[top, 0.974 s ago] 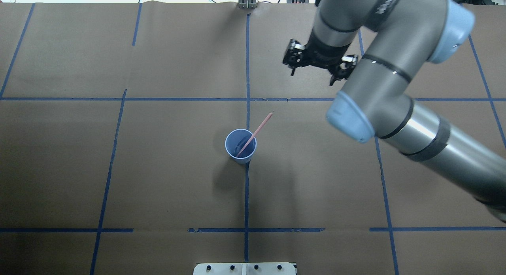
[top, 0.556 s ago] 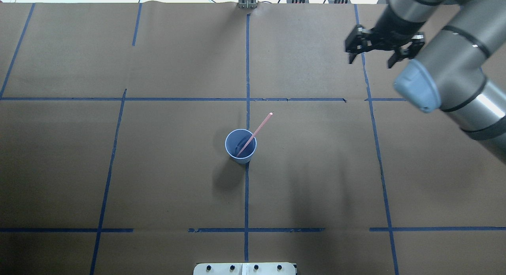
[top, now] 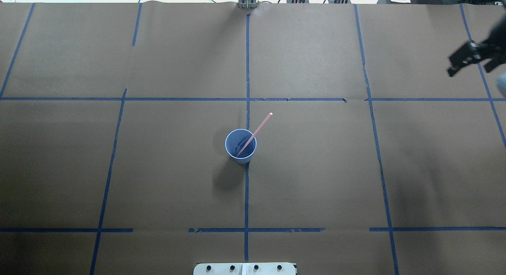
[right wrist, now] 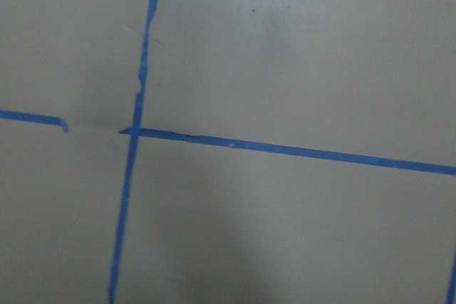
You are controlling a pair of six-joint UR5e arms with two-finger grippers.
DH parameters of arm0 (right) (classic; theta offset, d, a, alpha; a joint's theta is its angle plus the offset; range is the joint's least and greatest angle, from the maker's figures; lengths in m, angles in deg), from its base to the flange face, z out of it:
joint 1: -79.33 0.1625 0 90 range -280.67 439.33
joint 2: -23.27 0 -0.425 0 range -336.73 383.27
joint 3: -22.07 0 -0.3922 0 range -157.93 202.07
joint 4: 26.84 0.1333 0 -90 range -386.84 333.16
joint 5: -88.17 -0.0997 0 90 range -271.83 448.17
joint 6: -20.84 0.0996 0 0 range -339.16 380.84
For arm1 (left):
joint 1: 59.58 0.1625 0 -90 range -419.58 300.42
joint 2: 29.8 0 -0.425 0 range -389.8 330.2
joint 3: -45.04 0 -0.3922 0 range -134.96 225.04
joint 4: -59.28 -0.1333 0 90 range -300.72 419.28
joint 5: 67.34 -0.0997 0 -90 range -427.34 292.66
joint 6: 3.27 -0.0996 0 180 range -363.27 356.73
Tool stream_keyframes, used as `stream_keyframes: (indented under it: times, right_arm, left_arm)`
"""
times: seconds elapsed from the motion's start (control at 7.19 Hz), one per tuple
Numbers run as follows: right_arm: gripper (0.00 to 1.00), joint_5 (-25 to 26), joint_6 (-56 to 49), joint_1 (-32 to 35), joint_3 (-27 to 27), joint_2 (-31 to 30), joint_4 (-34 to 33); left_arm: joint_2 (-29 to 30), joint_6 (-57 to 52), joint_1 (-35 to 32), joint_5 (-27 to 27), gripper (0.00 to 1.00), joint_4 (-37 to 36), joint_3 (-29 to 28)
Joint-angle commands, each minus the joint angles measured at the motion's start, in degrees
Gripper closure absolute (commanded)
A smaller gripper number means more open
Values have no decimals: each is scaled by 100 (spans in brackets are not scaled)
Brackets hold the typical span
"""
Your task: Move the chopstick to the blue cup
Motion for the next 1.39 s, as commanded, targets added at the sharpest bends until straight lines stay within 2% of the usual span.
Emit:
stream_keyframes:
  times: [0.0, 0.28, 0.42, 0.83, 1.25]
  right_arm:
    - [0, -33, -1915, 999, 59, -1081, -5]
    - [0, -7, -2658, 1450, 7, -1741, 4]
    - [0, -42, -2678, 1513, 15, -1988, 38]
    - [0, -51, -2092, 1575, 15, -2533, 1046]
    - [0, -60, -1747, 1567, -20, -2596, 1234]
  left_arm:
    - [9, -16, 1, 1, 0, 20, -5]
    - [-9, -59, 1, 1, 0, 20, 48]
    - [-18, -68, 1, 1, 0, 20, 56]
    - [-26, -69, 1, -7, 0, 12, 39]
    - [-26, -69, 1, -8, 0, 12, 39]
